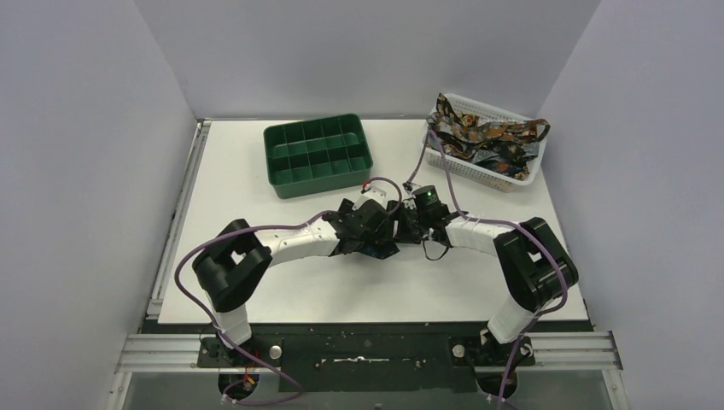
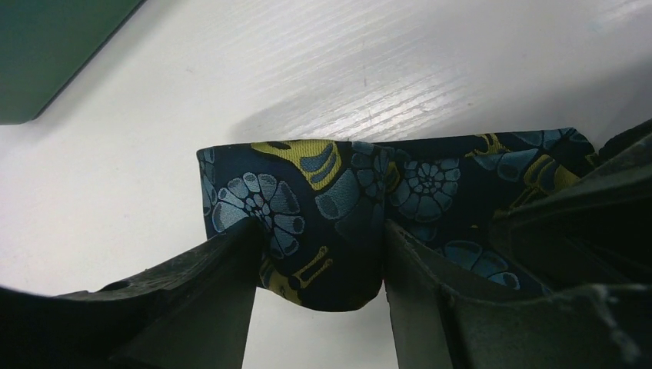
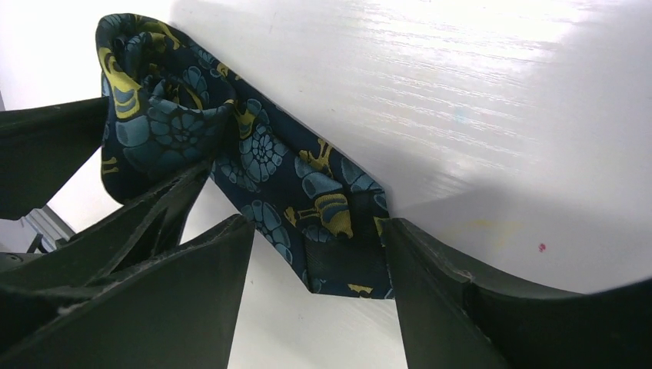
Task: Roll the ties
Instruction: Roll the tie at the center of the board.
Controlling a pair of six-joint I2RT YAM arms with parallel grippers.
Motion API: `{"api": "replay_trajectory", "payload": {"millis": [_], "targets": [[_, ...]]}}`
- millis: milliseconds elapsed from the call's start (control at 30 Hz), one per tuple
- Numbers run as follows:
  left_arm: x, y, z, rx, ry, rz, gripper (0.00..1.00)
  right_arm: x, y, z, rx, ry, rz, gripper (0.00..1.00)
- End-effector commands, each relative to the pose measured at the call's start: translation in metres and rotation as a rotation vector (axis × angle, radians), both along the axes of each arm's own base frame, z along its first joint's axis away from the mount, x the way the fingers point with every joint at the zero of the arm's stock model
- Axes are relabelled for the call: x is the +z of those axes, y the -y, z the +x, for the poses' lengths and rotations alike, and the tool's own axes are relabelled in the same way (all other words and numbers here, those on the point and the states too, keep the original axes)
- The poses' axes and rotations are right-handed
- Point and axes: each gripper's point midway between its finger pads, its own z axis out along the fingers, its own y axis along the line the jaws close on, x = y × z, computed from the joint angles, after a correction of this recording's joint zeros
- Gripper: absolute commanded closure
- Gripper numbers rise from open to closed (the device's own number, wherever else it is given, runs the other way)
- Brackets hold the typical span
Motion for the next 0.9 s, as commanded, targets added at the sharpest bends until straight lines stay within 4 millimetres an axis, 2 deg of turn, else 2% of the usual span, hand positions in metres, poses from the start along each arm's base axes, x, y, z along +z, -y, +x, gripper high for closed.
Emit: {"api": "replay_trajectory", "payload": {"millis": [0,200,400,500,633,800,867], "targets": [[0.0,0.018,0.0,-0.037,-0.022,-0.039,0.44,0.019,0.009,0.012,-0.071,0.059,0.012,0.34],[0.019,0.032,-0.001,-0.085,-0.019,-0.112,0.39,0.026,0.023,0.019,-0.136,0.079,0.009,0.32],[0.064,0.042,-0.004,-0.125,0.02,-0.243,0.29,0.034,0.02,0.016,-0.135,0.075,0.068,0.29],[0.083,0.038,-0.006,-0.124,0.047,-0.28,0.26,0.042,0.017,0.017,-0.142,0.088,0.104,0.26],[0.096,0.021,-0.006,-0.095,0.065,-0.376,0.23,0.054,0.007,0.015,-0.127,0.09,0.164,0.24],[0.099,-0.029,0.009,0.032,0.056,-0.571,0.19,0.066,-0.024,0.011,-0.071,0.103,0.203,0.18],[0.093,-0.051,0.013,0.078,0.037,-0.661,0.16,0.065,-0.038,0.011,-0.063,0.104,0.198,0.16]]}}
